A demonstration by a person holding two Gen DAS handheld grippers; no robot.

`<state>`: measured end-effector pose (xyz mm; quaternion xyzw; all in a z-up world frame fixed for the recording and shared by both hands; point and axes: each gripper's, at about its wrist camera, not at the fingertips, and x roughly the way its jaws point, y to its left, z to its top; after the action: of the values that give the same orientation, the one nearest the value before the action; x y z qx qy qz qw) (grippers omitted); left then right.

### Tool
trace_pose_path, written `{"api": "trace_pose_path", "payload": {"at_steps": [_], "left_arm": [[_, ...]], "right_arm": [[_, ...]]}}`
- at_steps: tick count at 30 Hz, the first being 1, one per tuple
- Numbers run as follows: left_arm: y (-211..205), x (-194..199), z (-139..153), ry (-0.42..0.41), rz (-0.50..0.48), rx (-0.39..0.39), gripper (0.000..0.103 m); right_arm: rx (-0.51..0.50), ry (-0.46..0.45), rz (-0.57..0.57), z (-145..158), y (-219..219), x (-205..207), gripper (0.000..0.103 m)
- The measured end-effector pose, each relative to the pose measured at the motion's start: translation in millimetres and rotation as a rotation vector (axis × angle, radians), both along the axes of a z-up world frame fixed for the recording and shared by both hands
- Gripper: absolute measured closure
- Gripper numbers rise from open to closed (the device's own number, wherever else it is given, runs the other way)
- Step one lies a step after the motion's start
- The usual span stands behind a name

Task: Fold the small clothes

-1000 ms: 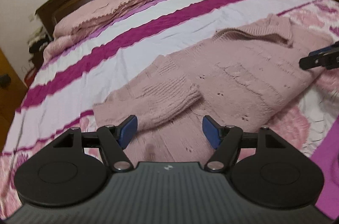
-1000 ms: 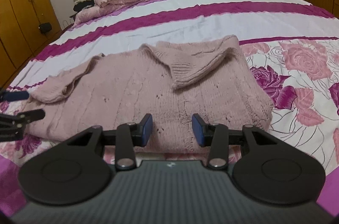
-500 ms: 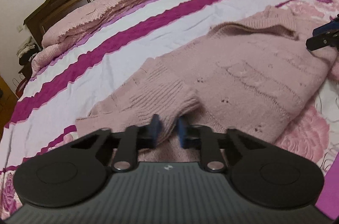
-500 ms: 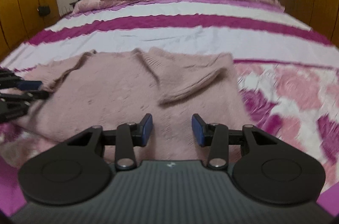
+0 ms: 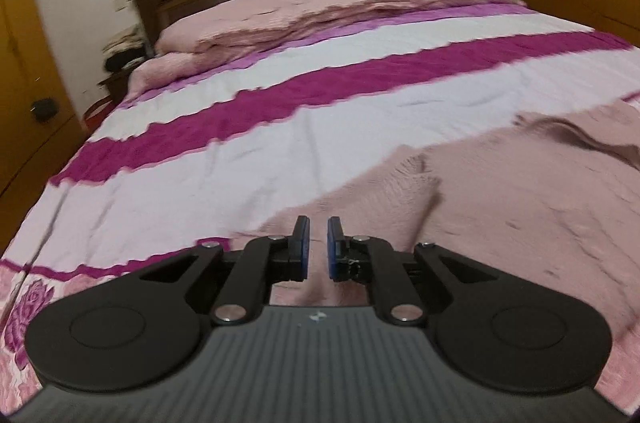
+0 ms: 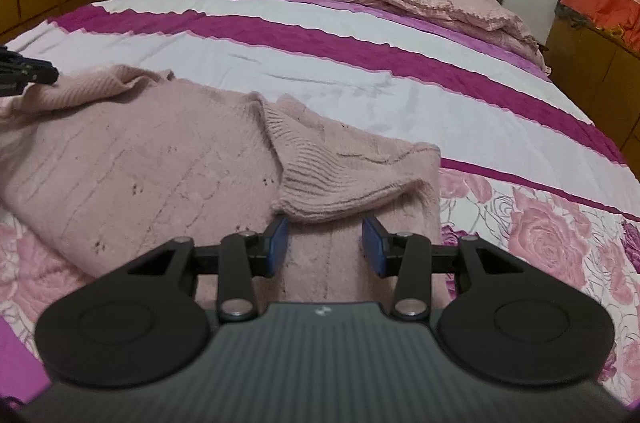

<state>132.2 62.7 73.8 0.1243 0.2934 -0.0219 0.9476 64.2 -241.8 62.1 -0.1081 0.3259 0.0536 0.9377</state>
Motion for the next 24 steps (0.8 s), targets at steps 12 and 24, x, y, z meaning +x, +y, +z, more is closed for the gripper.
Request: {"api": "trace_pose_path", "payload": {"at_steps": [12, 24], "left_arm": [[47, 16, 1, 0.075, 0.108, -0.215, 0.091], [34, 27, -4, 0.153, 0.064, -0.364, 0.044]], "right_arm": [[-0.020, -0.002, 0.032, -3, 4, 3, 0.059], [-0.180, -0.072, 0.088, -5, 18, 13, 0.059]]}}
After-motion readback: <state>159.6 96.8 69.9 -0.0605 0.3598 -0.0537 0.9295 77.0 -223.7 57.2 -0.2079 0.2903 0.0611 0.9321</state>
